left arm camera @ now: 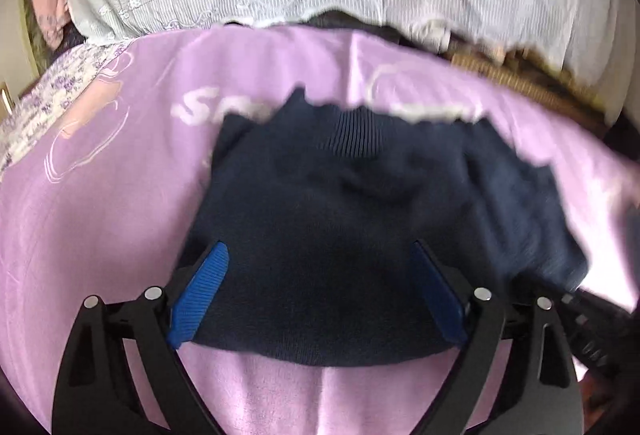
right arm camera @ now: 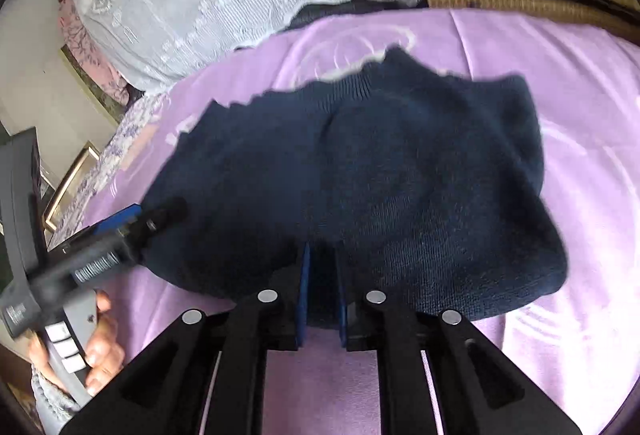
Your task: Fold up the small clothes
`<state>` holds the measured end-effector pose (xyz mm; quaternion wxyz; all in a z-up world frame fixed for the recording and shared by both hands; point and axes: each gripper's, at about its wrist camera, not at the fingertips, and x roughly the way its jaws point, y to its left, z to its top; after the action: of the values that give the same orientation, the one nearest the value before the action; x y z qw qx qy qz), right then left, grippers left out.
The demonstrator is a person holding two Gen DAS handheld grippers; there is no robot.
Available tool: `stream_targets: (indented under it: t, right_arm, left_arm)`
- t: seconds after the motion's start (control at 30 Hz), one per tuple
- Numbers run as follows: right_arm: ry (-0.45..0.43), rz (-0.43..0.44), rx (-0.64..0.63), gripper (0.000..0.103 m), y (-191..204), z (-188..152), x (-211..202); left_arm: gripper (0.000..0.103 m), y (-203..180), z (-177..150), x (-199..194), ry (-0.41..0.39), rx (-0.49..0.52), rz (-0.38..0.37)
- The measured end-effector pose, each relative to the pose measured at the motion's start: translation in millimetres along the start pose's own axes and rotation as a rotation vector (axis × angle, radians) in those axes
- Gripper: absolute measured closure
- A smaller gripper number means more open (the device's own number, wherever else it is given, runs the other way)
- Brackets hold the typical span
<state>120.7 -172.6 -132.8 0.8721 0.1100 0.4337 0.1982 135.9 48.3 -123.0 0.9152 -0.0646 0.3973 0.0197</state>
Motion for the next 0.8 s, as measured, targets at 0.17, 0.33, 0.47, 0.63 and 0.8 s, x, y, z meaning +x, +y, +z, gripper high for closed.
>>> stream_targets:
  t: [0.17,0.33,0.47,0.63,0.8]
  right_arm:
    - [-0.066,-0.018,-0.005,0.084,13.3,32.5,3.8]
    - [0.028,-0.042,0.019,0.082,13.1,36.4,48.7]
    - [0.016,-0.017,0.021,0.082,6.6,33.9,42.0]
    - [-0.069,-0.03,0.064,0.076,-11.2,32.1,-4.1]
    - [-0.021,-0.067,0.139,0.084,-49.8,16.7,-3.2]
  left_arm:
    - [0.014,-0.9,22.8,23.0,0.027,-0.015,0.044]
    - [0.008,0.6,11.9,61.7,0.08,0.017,0.181]
    - [0.013,-1.1,9.8,53.5,0.061,0.022,0.191]
    - [0.014,-5.4,9.6,2.7,-0.019,-0.027,0.005]
    - [0.006,-39.3,-7.8,35.9,0.064,0.117,0.088]
